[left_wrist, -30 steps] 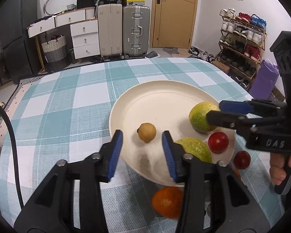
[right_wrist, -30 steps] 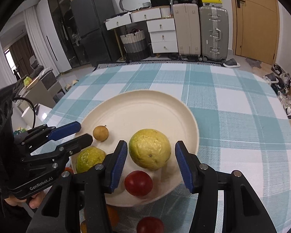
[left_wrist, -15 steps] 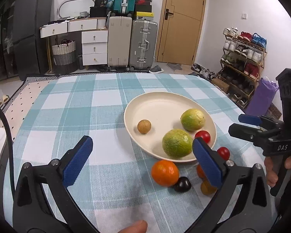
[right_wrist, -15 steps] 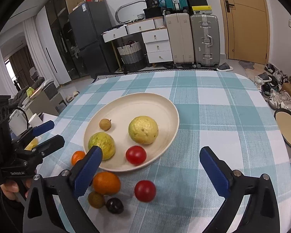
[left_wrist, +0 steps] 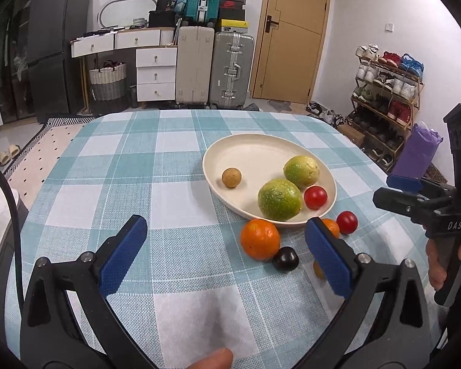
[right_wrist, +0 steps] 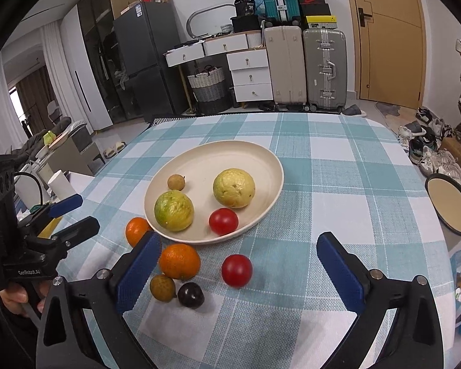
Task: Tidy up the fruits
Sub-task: 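Grasp another red tomato with the right gripper while the left moves toward an orange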
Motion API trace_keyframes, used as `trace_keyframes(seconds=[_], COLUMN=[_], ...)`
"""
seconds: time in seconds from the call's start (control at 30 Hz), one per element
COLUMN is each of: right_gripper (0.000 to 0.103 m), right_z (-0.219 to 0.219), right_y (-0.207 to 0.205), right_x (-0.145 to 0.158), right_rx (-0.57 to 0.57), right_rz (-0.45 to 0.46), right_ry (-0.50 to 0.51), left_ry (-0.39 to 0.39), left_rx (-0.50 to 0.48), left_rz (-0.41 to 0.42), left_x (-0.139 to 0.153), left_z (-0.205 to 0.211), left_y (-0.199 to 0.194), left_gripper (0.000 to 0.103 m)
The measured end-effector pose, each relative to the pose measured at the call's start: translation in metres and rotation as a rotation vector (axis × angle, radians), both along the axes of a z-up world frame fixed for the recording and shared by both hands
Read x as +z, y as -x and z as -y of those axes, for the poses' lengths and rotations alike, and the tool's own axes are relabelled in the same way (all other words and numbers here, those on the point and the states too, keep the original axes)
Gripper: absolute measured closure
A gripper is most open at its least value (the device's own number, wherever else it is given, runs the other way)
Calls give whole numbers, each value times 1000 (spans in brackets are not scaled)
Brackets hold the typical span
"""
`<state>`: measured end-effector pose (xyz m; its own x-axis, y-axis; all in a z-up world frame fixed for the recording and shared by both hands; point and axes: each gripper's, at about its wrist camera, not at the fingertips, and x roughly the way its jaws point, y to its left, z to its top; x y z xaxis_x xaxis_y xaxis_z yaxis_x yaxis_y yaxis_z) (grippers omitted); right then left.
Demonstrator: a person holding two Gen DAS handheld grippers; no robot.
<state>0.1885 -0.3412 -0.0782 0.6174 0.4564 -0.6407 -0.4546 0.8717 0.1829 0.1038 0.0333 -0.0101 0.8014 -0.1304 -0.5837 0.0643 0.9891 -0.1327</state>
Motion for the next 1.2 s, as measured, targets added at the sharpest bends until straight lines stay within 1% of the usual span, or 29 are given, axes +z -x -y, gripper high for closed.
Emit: trace_keyframes(seconds=[0.37, 0.53, 0.87, 1.03, 1.1, 1.13, 1.2], right_gripper=[0, 0, 0, 0, 1, 3, 10], right_z=[2, -1, -9, -7, -2, 0, 3], right_y=[0, 1, -4, -8, -10, -11, -13], right_x=[-11, -16, -25, -30, -33, -34, -36], right_rx=[-20, -7, 16, 19, 18, 20, 18], right_rz=[-26, -31, -58, -77, -100, -111, -118], right_ry=[47, 56, 55, 83, 62, 53, 42], left_ry=[-26, -38, -36, -33, -26, -21, -10], left_rx=[-6, -10, -11, -18, -17, -16, -17], left_rz=[0, -2, -28, -50, -58, -59, -59], left_x=[-5, -8, -16, -22, -24, -24, -24], left_z=[7, 10, 11, 11, 9, 9, 7], left_y=[-4, -7, -12, -18, -21, -21, -21], left_gripper=[0, 0, 0, 0, 0, 1, 0])
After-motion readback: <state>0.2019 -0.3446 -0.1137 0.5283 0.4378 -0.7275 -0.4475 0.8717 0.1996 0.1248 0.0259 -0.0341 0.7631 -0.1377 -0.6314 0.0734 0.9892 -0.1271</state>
